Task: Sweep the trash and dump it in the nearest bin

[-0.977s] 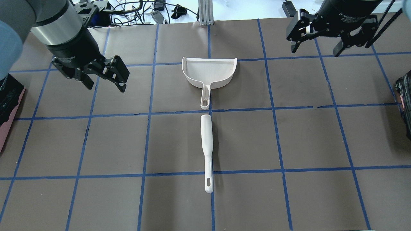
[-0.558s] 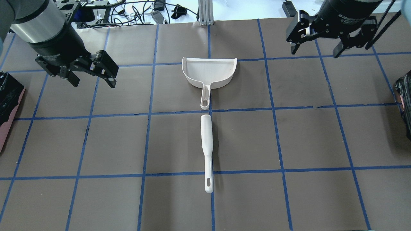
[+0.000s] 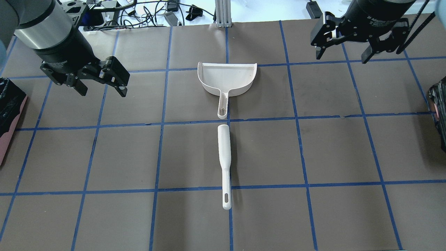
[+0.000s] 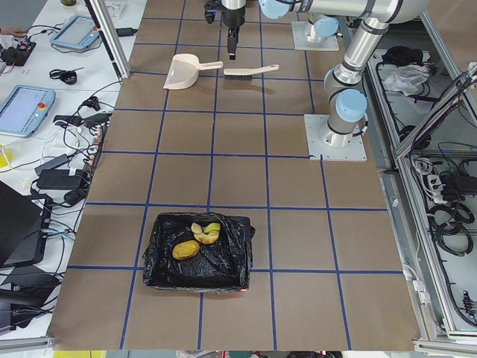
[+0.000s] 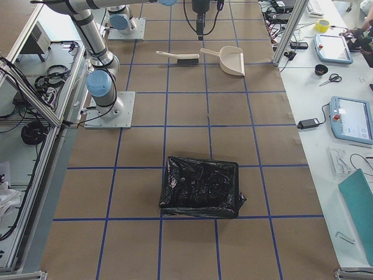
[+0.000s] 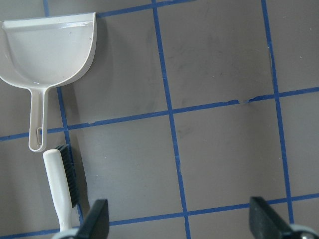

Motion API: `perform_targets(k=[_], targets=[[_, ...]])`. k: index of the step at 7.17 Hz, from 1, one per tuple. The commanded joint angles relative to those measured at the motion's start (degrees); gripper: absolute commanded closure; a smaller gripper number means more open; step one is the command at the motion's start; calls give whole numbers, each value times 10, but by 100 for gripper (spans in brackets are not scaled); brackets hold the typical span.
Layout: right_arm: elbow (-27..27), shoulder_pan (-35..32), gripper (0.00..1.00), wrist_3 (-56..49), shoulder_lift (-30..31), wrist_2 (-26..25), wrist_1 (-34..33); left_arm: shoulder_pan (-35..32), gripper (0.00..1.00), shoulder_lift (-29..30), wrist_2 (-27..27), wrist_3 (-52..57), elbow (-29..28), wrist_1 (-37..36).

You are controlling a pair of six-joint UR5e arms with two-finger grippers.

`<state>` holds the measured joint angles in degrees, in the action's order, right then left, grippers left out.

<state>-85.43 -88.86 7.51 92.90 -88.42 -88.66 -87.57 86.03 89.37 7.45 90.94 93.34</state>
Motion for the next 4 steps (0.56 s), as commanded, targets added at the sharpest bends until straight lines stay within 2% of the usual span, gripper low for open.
perform_targets(k=[1, 4], targets=[[0, 0, 0, 0, 0, 0, 0, -1, 0, 5, -2, -1, 17, -32], [0, 0, 0, 1, 0, 0, 1, 3, 0, -16, 3, 7, 28, -23]])
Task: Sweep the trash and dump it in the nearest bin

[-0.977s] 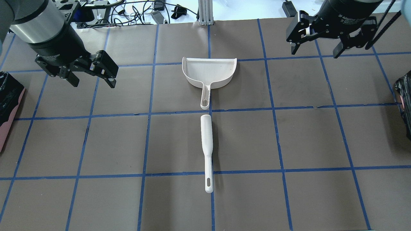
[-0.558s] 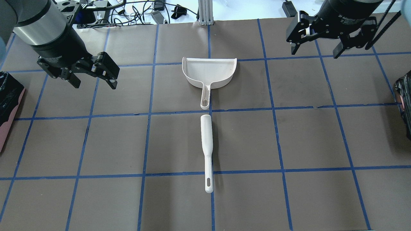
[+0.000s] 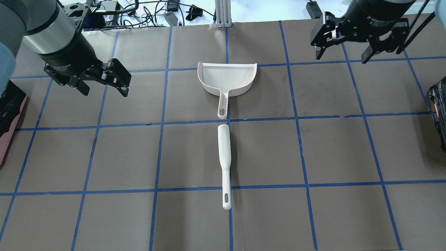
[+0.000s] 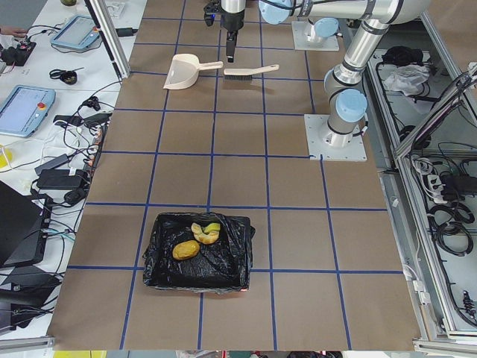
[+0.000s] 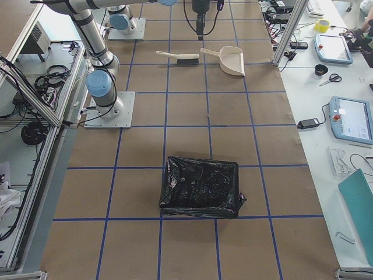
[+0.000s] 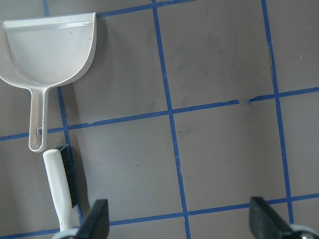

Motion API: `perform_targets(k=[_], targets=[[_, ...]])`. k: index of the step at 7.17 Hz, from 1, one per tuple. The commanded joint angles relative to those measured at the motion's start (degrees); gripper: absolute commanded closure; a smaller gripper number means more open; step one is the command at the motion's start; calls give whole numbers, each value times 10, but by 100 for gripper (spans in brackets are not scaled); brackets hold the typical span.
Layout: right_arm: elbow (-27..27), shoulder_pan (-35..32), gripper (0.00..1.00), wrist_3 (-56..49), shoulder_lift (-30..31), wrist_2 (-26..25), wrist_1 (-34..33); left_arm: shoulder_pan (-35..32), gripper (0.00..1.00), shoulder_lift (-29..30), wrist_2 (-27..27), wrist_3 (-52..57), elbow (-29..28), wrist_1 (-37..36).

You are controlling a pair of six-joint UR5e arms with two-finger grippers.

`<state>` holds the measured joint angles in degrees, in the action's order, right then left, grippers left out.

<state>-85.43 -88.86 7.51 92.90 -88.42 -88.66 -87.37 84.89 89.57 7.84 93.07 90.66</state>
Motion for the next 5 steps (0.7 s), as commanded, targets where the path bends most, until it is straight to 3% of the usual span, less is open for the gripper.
perform_targets(k=[1, 5], targets=[[0, 0, 0, 0, 0, 0, 0, 2, 0, -4, 1, 4, 27, -5], [0, 0, 0, 0, 0, 0, 1, 2, 0, -7, 2, 5, 33, -30]])
